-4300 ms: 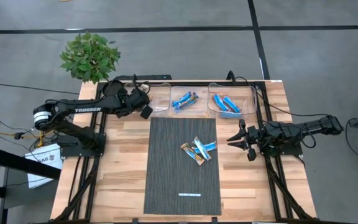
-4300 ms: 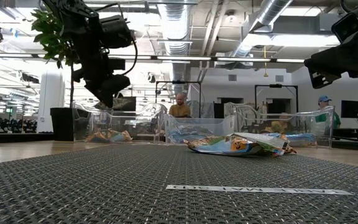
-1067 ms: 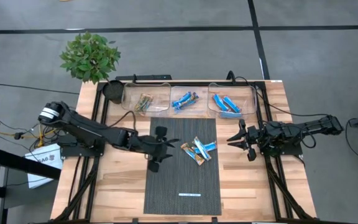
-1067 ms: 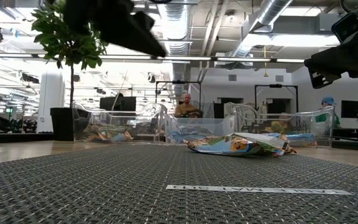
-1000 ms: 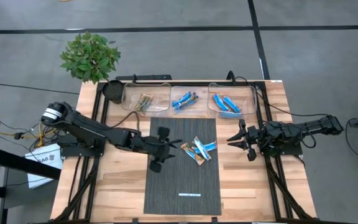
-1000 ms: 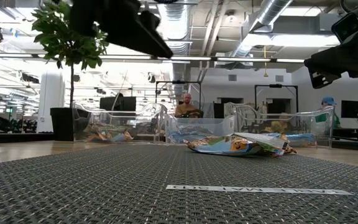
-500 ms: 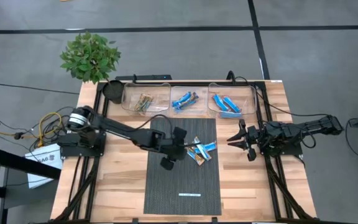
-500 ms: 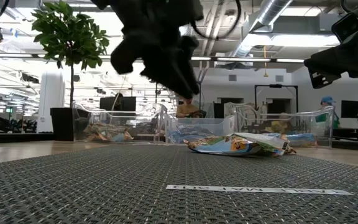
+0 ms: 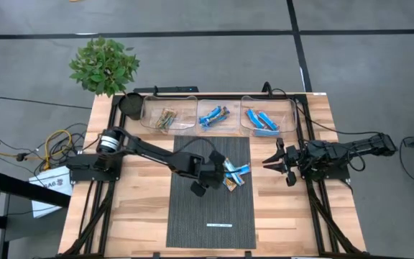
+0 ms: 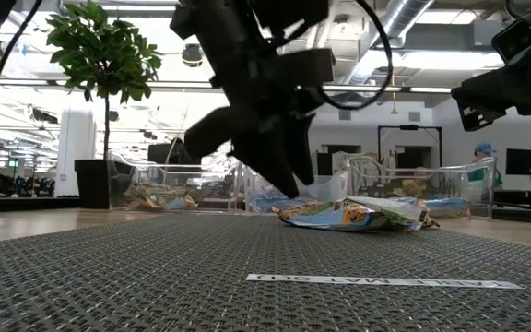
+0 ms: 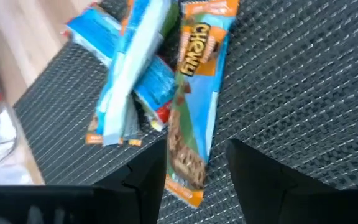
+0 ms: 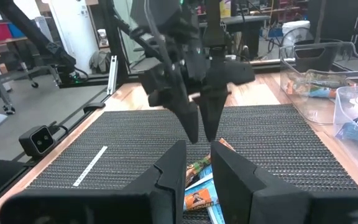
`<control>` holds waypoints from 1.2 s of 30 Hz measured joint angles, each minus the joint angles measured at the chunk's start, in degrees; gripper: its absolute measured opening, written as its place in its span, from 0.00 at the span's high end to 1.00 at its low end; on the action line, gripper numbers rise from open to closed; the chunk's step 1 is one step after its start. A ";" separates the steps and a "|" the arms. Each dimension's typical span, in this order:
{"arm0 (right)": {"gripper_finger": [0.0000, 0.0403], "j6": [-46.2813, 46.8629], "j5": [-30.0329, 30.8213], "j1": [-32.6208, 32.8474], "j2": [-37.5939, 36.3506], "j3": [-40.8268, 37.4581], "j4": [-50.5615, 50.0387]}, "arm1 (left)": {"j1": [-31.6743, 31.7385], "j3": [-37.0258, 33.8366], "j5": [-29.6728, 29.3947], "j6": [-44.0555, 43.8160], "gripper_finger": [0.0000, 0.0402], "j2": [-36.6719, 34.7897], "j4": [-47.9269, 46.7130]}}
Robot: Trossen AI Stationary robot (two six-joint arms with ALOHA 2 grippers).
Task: Pick and place Granola Bars by type
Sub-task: Put the yellow granola bar into the left transparent bin
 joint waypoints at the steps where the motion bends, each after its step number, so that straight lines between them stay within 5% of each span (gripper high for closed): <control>1: 0.83 0.00 0.02 -0.01 0.00 0.00 0.00 | -0.01 0.38 0.00 0.46 0.59 0.65 -0.08; 36: 0.83 0.00 0.02 0.00 0.01 0.01 -0.02 | 2.17 2.48 -1.44 2.41 0.62 6.67 2.67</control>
